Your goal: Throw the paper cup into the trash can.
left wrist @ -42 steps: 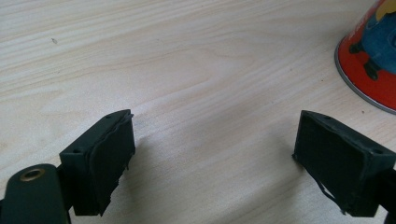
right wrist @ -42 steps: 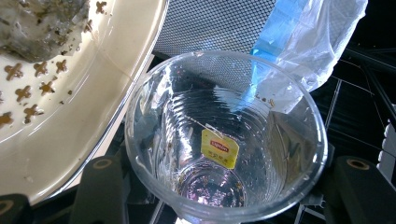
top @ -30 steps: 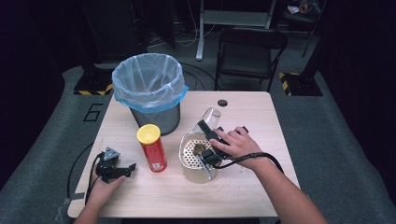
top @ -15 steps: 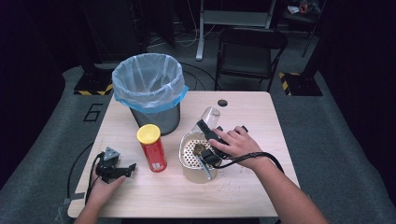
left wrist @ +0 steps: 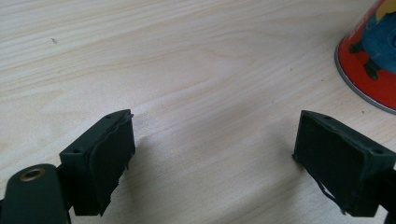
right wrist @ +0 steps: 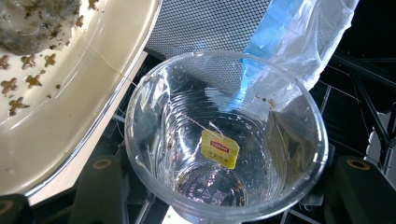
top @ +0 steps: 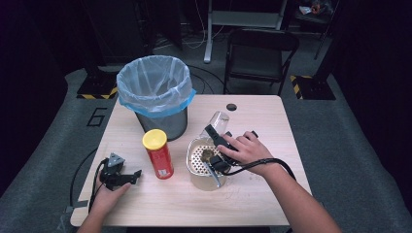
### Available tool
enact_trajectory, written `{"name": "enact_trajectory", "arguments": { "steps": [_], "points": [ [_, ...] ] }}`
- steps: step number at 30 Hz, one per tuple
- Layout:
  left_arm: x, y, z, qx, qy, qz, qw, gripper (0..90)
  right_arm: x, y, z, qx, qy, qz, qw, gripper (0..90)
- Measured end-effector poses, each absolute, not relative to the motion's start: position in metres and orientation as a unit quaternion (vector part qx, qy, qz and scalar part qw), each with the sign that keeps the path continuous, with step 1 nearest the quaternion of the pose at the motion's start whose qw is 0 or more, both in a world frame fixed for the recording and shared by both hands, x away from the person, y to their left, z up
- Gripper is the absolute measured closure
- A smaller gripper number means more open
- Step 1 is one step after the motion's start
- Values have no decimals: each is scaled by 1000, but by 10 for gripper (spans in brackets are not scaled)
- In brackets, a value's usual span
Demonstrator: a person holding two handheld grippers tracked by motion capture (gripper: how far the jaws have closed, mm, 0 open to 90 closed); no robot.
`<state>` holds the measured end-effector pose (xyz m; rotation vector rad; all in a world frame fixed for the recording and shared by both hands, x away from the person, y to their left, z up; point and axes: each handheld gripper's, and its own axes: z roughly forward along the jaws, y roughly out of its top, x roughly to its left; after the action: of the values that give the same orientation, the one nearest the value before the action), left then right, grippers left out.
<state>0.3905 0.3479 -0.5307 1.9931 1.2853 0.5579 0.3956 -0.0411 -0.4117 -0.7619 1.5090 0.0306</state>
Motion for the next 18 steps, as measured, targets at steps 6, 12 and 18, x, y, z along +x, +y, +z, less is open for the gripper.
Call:
{"name": "enact_trajectory", "arguments": {
  "steps": [6, 12, 18],
  "points": [
    [390, 348, -531, 768, 495, 215, 345, 119, 396, -42, -412, -334, 669, 14, 664, 376],
    [390, 348, -531, 768, 495, 215, 345, 119, 395, -42, -413, -331, 667, 19, 667, 376],
    [390, 348, -531, 768, 495, 215, 345, 119, 396, -42, -412, -325, 665, 26, 672, 376]
  ]
}}
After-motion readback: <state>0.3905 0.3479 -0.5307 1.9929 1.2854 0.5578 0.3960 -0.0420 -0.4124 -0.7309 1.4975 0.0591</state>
